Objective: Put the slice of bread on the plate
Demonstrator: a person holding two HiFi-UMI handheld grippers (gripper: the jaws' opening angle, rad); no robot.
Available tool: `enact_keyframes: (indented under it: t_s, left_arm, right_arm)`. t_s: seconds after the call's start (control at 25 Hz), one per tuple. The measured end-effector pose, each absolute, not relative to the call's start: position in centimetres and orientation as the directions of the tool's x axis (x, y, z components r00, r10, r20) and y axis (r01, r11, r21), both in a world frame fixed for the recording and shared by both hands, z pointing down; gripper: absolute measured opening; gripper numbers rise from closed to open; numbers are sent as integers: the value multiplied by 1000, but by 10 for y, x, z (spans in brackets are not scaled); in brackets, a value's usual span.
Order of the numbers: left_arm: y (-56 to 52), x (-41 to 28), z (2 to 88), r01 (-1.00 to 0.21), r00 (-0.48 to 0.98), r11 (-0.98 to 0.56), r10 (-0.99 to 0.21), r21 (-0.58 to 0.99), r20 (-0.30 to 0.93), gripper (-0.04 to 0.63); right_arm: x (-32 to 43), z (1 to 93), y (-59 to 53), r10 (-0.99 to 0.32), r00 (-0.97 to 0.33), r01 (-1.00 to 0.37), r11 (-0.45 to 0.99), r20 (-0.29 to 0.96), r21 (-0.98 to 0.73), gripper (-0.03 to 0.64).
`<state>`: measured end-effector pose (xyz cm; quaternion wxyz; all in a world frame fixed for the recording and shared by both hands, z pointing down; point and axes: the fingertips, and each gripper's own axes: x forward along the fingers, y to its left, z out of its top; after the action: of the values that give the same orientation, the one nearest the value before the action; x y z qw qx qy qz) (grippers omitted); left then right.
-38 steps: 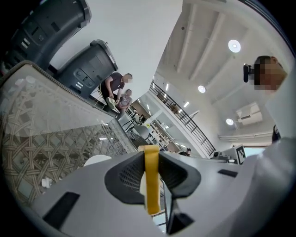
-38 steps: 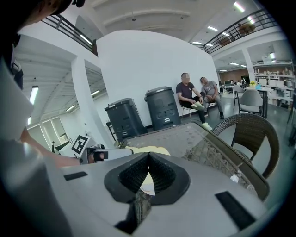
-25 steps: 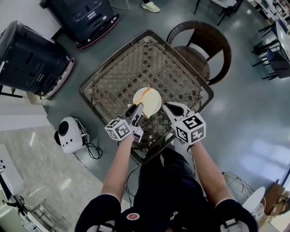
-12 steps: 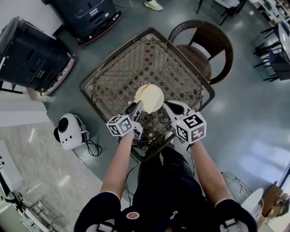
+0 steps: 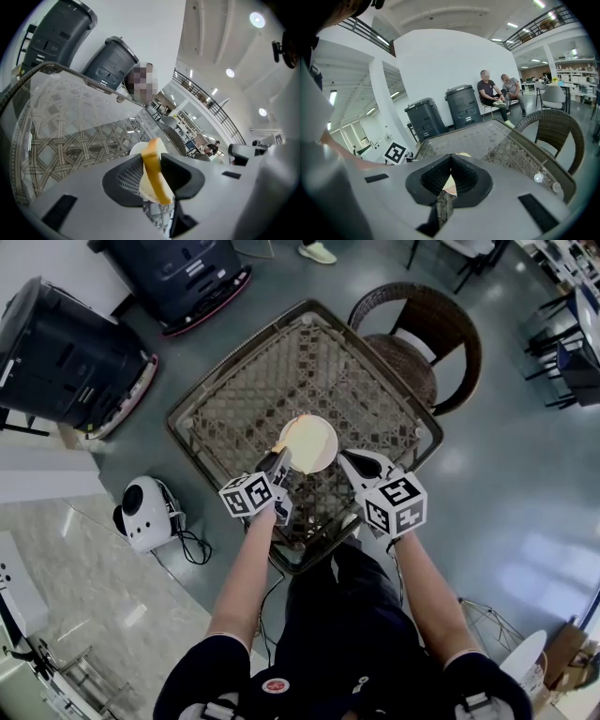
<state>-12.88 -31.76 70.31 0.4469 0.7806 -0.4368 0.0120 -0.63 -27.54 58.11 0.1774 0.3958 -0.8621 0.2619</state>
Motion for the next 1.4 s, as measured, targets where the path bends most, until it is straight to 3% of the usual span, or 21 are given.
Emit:
enact_keyframes:
  t_s: [0.52, 0.8, 1.28, 1.4]
  left_arm:
    - [-322, -147, 721, -809, 494, -135, -683, 571, 538, 160]
    - [-324, -152, 709, -857, 428, -127, -717, 500, 551, 196]
    - [-297, -133, 643, -849, 486, -269, -736, 455, 472, 193]
    - [-285, -124, 616, -842, 505, -321, -752, 433, 424, 157]
  right_arm:
    - [7, 579, -269, -597, -621, -779, 541, 507, -317, 7]
    - [12, 568, -267, -600, -629, -773, 548, 494, -319, 8]
    - [11, 534, -262, -616, -663, -746, 585, 425, -317, 7]
    - [7, 525, -257, -615, -677, -734, 600, 404, -318, 7]
